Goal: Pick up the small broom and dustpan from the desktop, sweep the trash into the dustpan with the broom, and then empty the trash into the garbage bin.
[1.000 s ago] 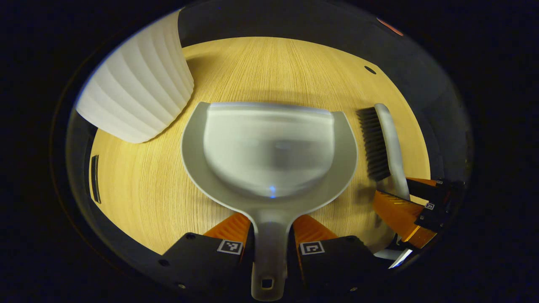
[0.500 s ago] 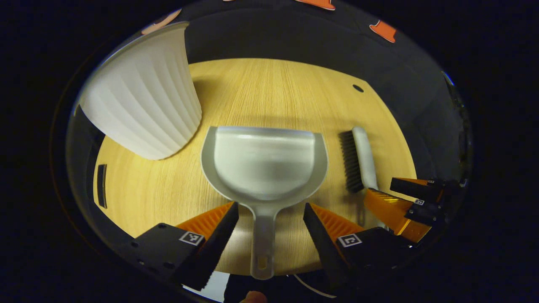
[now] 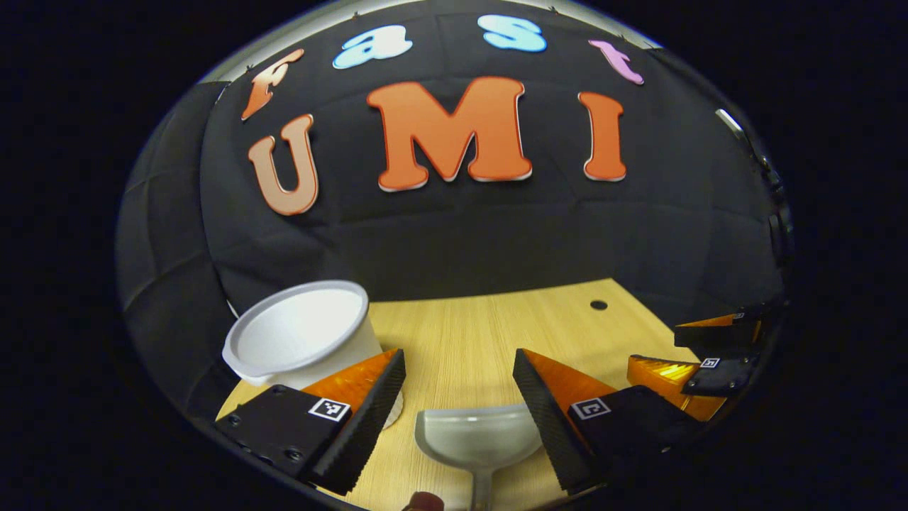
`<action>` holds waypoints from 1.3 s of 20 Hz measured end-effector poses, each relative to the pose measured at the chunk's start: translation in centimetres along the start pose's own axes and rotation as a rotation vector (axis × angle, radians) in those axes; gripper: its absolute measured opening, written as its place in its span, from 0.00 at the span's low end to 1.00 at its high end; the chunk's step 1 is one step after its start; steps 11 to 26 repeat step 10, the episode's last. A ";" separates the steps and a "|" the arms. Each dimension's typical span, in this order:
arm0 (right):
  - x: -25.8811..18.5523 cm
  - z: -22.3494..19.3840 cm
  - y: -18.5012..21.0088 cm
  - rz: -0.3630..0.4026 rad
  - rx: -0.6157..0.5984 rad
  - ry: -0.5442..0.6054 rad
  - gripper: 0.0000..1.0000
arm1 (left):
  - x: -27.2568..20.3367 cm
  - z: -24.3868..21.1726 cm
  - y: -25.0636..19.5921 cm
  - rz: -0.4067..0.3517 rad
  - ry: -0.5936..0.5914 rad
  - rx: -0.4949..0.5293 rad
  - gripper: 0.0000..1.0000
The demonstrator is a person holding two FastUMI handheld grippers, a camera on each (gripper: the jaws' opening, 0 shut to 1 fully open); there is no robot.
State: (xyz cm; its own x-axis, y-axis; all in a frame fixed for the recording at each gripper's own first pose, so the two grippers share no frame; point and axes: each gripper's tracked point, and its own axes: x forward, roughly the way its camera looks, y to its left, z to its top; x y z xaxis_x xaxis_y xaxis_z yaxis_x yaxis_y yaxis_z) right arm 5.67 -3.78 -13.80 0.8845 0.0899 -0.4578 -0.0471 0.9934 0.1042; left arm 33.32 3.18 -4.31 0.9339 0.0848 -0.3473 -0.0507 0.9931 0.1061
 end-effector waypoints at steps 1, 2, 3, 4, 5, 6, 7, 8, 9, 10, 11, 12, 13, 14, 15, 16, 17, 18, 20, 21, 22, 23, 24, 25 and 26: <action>-1.2 0.9 -1.0 -0.017 -0.003 -0.071 0.95 | 0.7 -0.8 0.5 -0.009 -0.038 -0.011 0.97; -2.5 2.1 -1.9 -0.037 -0.013 -0.145 0.95 | 1.0 -0.1 -0.5 -0.007 -0.086 -0.019 0.97; -4.1 3.2 -2.7 -0.059 -0.028 -0.223 0.95 | 0.9 0.3 -0.9 -0.011 -0.144 -0.036 0.97; -5.5 4.1 -3.4 -0.080 -0.046 -0.290 0.95 | 0.7 0.9 -0.9 -0.017 -0.201 -0.046 0.96; -6.5 4.5 -4.1 -0.094 -0.058 -0.344 0.95 | 0.4 1.1 -0.5 -0.001 -0.242 -0.054 0.95; -7.4 4.5 -4.8 -0.095 -0.063 -0.390 0.94 | 0.1 1.6 -0.5 0.009 -0.292 -0.052 0.96; -7.9 4.7 -5.8 -0.094 -0.065 -0.429 0.94 | -0.3 2.0 -0.6 0.017 -0.335 -0.043 0.95; -8.9 4.3 -6.5 -0.096 -0.068 -0.464 0.94 | -0.4 2.0 -0.8 0.020 -0.381 -0.035 0.95; -9.4 4.1 -7.1 -0.104 -0.069 -0.484 0.94 | -0.3 2.0 -1.0 0.018 -0.416 -0.030 0.95; -9.7 3.3 -7.8 -0.113 -0.062 -0.479 0.94 | -0.5 2.0 -1.0 0.014 -0.441 -0.027 0.95; -9.7 3.3 -7.8 -0.113 -0.062 -0.479 0.94 | -0.5 2.0 -1.0 0.014 -0.441 -0.027 0.95; -9.7 3.3 -7.8 -0.113 -0.062 -0.479 0.94 | -0.5 2.0 -1.0 0.014 -0.441 -0.027 0.95; -9.7 3.3 -7.8 -0.113 -0.062 -0.479 0.94 | -0.5 2.0 -1.0 0.014 -0.441 -0.027 0.95; -9.7 3.3 -7.8 -0.113 -0.062 -0.479 0.94 | -0.5 2.0 -1.0 0.014 -0.441 -0.027 0.95; -9.7 3.3 -7.8 -0.113 -0.062 -0.479 0.94 | -0.5 2.0 -1.0 0.014 -0.441 -0.027 0.95; -9.7 3.3 -7.8 -0.113 -0.062 -0.479 0.94 | -0.5 2.0 -1.0 0.014 -0.441 -0.027 0.95; -9.7 3.3 -7.8 -0.113 -0.062 -0.479 0.94 | -0.5 2.0 -1.0 0.014 -0.441 -0.027 0.95; -9.7 3.3 -7.8 -0.113 -0.062 -0.479 0.94 | -0.5 2.0 -1.0 0.014 -0.441 -0.027 0.95; -9.7 3.3 -7.8 -0.113 -0.062 -0.479 0.94 | -0.5 2.0 -1.0 0.014 -0.441 -0.027 0.95; -9.7 3.3 -7.8 -0.113 -0.062 -0.479 0.94 | -0.5 2.0 -1.0 0.014 -0.441 -0.027 0.95; -9.7 3.3 -7.8 -0.113 -0.062 -0.479 0.94 | -0.5 2.0 -1.0 0.014 -0.441 -0.027 0.95; -9.7 3.3 -7.8 -0.113 -0.062 -0.479 0.94 | -0.5 2.0 -1.0 0.014 -0.441 -0.027 0.95; -9.7 3.3 -7.8 -0.113 -0.062 -0.479 0.94 | -0.5 2.0 -1.0 0.014 -0.441 -0.027 0.95; -9.7 3.3 -7.8 -0.113 -0.062 -0.479 0.94 | -0.5 2.0 -1.0 0.014 -0.441 -0.027 0.95; -9.7 3.3 -7.8 -0.113 -0.062 -0.479 0.94 | -0.5 2.0 -1.0 0.014 -0.441 -0.027 0.95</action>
